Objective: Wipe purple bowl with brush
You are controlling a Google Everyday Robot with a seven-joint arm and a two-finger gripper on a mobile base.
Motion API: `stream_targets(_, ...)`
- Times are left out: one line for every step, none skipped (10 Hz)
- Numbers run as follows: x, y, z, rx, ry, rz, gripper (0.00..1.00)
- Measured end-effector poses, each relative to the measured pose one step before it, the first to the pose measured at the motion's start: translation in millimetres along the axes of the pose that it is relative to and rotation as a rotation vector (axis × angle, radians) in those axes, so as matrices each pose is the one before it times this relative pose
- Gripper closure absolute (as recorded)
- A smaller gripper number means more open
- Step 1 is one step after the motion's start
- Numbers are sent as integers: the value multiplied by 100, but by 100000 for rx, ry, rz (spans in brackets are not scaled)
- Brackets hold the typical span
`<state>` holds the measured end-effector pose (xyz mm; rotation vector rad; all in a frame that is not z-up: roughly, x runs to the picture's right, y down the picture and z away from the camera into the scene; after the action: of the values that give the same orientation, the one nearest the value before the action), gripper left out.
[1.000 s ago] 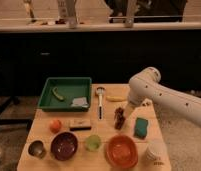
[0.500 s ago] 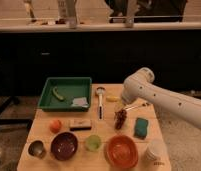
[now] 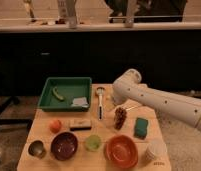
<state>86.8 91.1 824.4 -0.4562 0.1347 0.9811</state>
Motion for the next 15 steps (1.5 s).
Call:
stream_targets(-226, 380, 354, 3, 349, 696, 20)
stream_targets(-199, 324, 346, 174, 142, 1164, 20)
stream_targets(-94, 173, 420, 719, 0, 2485, 20)
stream_targets(-66, 166, 362, 596, 216, 1624, 20)
stream_targets(-122, 228, 390, 587, 374, 1372, 20)
stream_targets(-134, 363, 584, 697, 847, 1777, 20)
stream_targets(-159, 442, 511, 322, 775, 1134, 20)
stream_targets(-137, 300, 356, 75, 559, 545, 20)
stream_targets(-164, 343, 376, -43, 518, 164, 20)
stream_targets(-202, 391, 371, 34, 397, 527, 20)
stream_targets(-138, 281, 332, -53, 300, 811, 20)
stream_targets(-102, 195, 375, -302, 338, 1701, 20)
stream_targets(-92, 205, 482, -259, 587, 1968, 20)
stream_targets(-329, 728, 512, -263, 696, 762, 20)
stream_targets(-371, 820, 391, -301, 541, 268, 20)
